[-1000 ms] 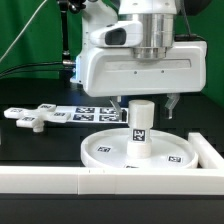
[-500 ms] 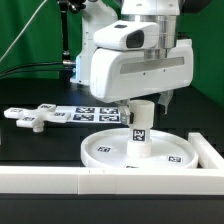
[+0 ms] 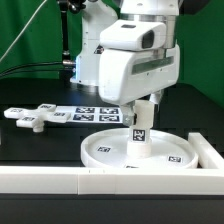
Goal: Assemble round table
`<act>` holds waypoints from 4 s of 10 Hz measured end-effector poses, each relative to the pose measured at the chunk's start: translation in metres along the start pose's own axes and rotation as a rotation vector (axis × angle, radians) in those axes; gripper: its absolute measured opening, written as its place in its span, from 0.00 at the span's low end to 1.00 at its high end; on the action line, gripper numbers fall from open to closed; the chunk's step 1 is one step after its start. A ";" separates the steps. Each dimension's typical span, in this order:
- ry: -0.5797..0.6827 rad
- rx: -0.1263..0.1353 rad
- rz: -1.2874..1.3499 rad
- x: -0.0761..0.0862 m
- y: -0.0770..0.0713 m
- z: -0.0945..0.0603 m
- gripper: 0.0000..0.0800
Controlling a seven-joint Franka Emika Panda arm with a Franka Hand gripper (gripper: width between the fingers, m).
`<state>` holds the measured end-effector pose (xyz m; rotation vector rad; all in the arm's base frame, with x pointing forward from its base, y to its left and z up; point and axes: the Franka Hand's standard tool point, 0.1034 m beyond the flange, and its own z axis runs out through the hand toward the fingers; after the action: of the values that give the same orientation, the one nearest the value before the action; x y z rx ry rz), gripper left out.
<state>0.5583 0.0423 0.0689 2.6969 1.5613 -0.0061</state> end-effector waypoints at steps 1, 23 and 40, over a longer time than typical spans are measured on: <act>-0.008 -0.010 -0.074 0.003 0.001 -0.002 0.81; -0.080 0.008 0.449 -0.003 -0.004 -0.001 0.51; -0.059 0.128 1.797 -0.005 -0.007 0.000 0.51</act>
Offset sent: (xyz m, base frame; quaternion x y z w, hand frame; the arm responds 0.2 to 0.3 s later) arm -0.0005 0.0069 0.0038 0.0002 -0.0103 -0.1841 0.9828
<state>0.5500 0.0409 0.0694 2.9693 -1.1691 -0.1326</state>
